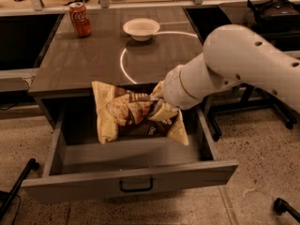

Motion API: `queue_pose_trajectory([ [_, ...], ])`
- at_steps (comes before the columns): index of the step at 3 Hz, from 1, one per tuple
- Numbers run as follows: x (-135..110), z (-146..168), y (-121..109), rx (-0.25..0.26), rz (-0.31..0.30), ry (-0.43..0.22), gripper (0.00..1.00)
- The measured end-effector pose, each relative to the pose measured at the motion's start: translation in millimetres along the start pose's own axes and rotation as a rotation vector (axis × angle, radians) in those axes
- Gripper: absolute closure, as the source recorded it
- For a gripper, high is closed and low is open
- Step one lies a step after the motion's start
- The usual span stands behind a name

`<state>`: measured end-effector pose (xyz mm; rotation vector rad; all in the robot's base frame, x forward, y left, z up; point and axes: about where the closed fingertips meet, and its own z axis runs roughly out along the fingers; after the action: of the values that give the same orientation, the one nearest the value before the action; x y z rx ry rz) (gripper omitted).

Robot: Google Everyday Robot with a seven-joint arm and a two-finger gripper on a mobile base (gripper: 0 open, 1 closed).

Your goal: Pick brown chip bag from top drawer and place on counter

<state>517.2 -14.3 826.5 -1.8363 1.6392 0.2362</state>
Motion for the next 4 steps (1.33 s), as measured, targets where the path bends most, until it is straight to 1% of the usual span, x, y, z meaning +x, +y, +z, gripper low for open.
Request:
queue_pose_trajectory([
  [1,-17.4,-36.8,-46.5,0.069,-0.051,0.047,1.0],
  [2,-31.2,-75.8,-122.5,0.147,-0.078,0.106,1.0],
  [3,-31.3,-100.2,-178.3,0.212,-0.055,0.13,1.0],
  [4,-14.6,-108.5,-222.9,0.256,0.0,0.128,1.0],
])
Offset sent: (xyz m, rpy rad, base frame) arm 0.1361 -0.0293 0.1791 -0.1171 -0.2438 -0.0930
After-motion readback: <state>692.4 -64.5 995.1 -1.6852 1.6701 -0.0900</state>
